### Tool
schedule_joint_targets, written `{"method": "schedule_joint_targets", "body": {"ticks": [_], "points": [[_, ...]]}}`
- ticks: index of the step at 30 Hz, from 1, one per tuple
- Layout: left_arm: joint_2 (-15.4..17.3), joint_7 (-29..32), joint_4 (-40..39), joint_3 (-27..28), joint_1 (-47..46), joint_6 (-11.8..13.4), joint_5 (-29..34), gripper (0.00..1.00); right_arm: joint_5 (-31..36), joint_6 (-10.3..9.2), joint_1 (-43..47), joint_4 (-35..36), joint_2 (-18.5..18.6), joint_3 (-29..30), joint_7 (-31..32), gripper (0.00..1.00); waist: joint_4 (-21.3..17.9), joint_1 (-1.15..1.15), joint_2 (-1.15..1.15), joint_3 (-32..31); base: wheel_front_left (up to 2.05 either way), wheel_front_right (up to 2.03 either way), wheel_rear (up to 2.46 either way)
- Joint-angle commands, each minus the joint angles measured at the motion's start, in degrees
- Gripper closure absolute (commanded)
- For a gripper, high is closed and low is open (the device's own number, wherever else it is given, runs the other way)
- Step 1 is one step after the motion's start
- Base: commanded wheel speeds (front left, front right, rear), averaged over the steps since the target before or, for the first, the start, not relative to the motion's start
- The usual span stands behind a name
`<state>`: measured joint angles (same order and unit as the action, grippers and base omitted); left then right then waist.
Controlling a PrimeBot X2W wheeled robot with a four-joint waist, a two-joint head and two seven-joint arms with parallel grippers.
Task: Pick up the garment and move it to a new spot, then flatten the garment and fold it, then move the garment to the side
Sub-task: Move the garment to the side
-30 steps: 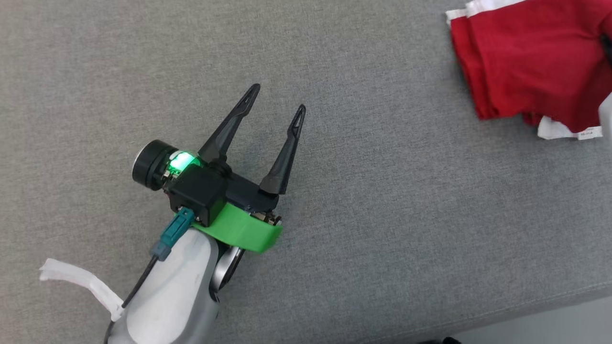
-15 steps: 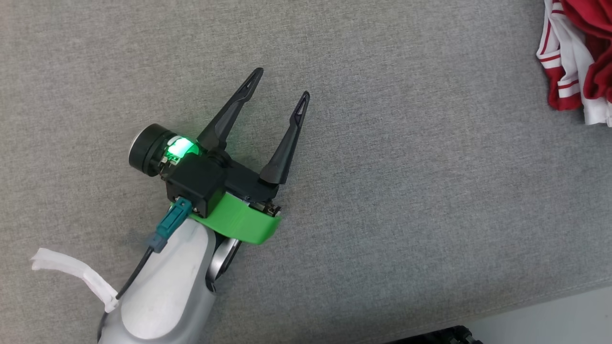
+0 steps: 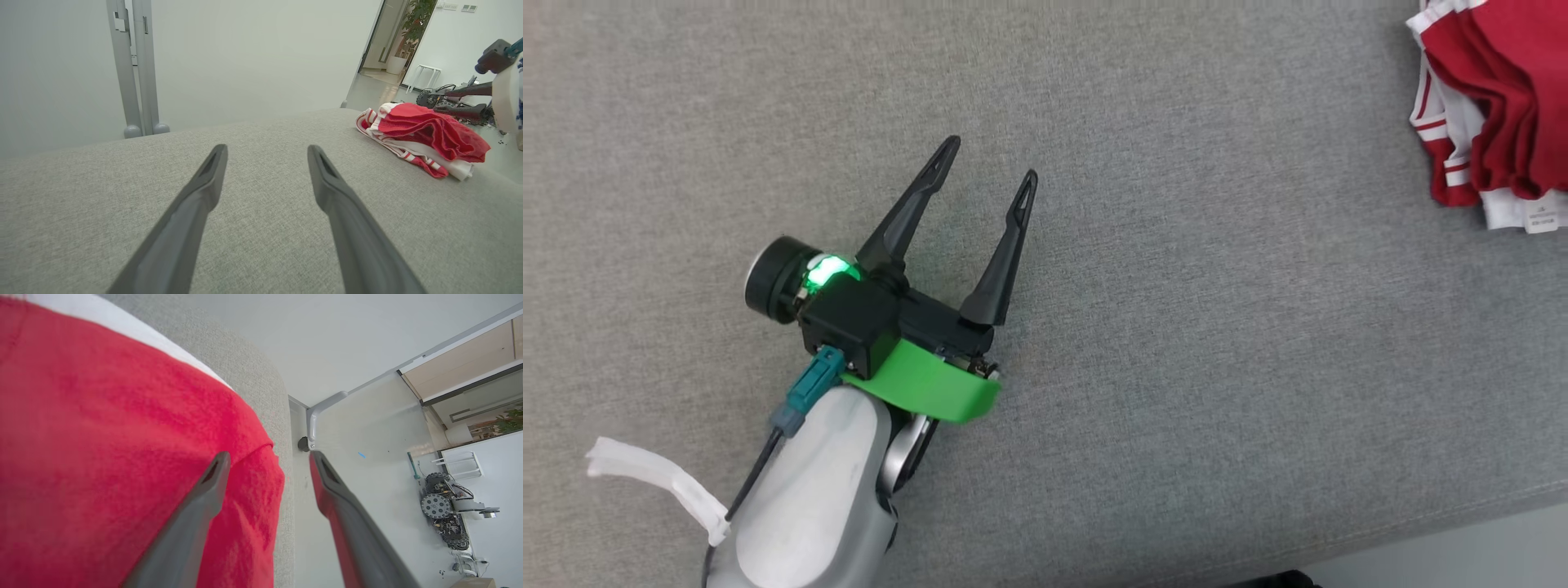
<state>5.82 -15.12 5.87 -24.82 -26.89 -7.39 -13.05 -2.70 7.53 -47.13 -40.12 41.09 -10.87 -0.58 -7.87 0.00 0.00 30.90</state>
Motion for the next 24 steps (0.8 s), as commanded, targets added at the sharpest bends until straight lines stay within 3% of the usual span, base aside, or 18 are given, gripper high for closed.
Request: {"method": "schedule_joint_targets", "body": {"ticks": [1, 7, 17, 24], "points": [[-0.42, 0.02, 0.15, 0.28, 1.12, -0.15, -0.33, 0.0, 0.61, -0.08, -0.11, 0.24, -0.58, -0.1, -0.4, 0.0, 0.55, 0.0, 0.0, -3.99, 0.0, 0.0, 0.0], [-1.48, 0.02, 0.08, 2.55, 4.2, -0.16, -1.0, 0.0, -0.53, -0.08, 0.86, 3.27, -3.65, -0.04, -2.29, 0.0, 2.36, 0.0, 0.0, -10.35, 0.0, 0.0, 0.0], [-2.55, 0.02, -0.63, 10.42, 10.9, -0.16, -3.61, 0.0, -8.25, -0.08, 9.46, 13.44, -13.48, 0.41, -8.9, 0.0, 6.51, 0.0, 0.0, -18.76, 0.0, 0.0, 0.0], [-2.84, 0.02, -0.23, 14.87, 15.91, -0.16, -4.74, 0.0, -10.66, -0.08, 19.25, 20.65, -22.32, 4.35, -12.73, 0.0, 8.29, 0.0, 0.0, -22.29, 0.0, 0.0, 0.0]]}}
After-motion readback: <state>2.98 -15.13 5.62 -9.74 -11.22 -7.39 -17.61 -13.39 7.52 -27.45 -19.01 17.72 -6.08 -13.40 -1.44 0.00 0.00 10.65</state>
